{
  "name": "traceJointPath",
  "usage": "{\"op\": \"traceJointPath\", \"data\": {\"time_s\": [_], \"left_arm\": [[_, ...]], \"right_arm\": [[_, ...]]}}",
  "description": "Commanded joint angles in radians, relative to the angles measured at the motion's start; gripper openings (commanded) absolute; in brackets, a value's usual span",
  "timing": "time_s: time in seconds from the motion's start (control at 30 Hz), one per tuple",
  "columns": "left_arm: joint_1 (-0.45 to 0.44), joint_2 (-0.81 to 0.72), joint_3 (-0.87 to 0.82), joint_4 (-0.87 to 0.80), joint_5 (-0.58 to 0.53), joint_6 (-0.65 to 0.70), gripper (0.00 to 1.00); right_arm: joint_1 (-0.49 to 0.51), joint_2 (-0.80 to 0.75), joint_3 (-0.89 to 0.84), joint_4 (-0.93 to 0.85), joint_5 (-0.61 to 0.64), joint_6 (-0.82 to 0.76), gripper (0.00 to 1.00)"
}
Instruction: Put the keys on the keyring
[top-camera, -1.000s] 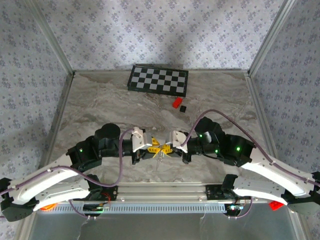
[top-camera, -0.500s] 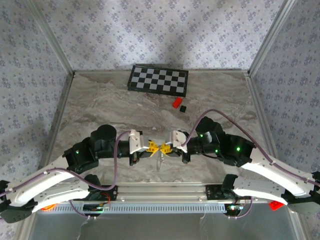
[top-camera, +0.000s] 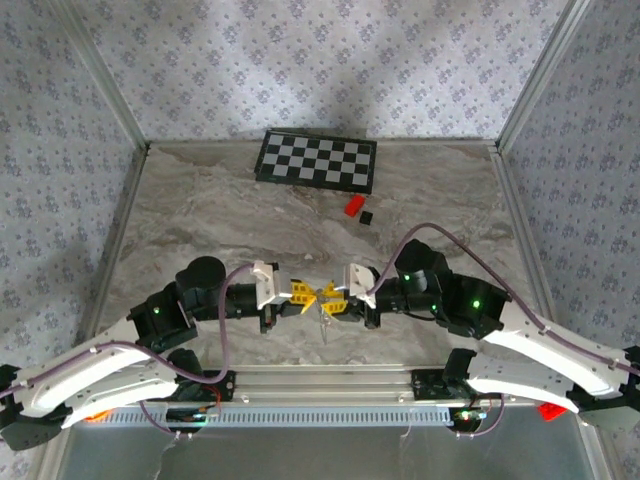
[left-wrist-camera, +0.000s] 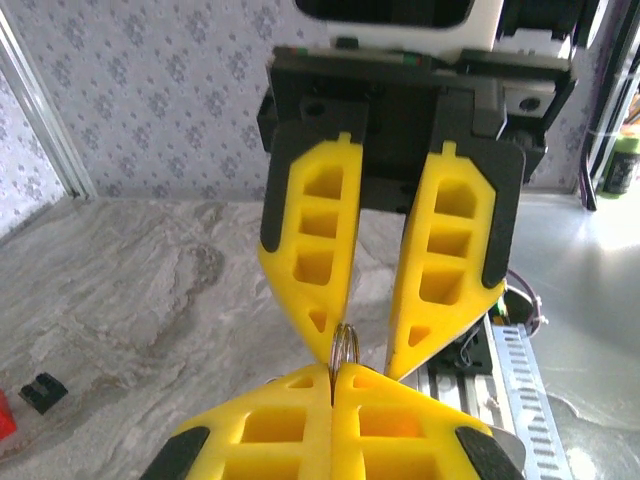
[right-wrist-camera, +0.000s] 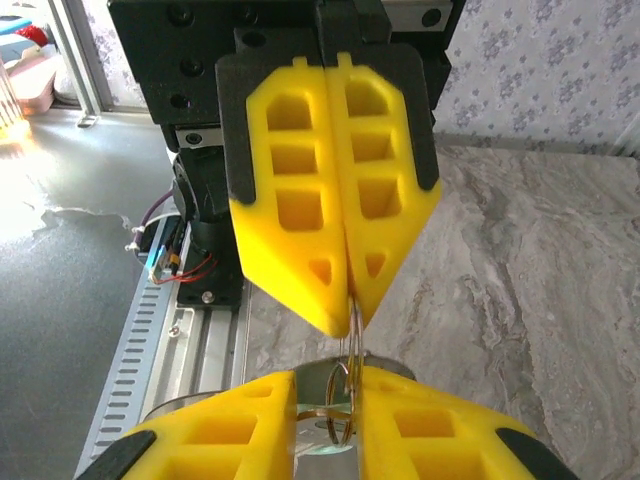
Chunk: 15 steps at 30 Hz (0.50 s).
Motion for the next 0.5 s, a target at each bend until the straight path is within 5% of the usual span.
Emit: {"op": "traceJointPath", "data": {"time_s": [0.0,0.47], "left_arm": [[0.0,-0.027,0.005,0.116,0.028,-0.033,0.0],[0.0,-0.045,-0.026,0.208,0.062,-0.083,0.0]], "right_arm": [[-0.007,-0.035,-0.025,0.072,-0.042,0.046,0.22],[-0.016,-0.063,-0.038,0.088,-0.05,0.055,0.14]]}}
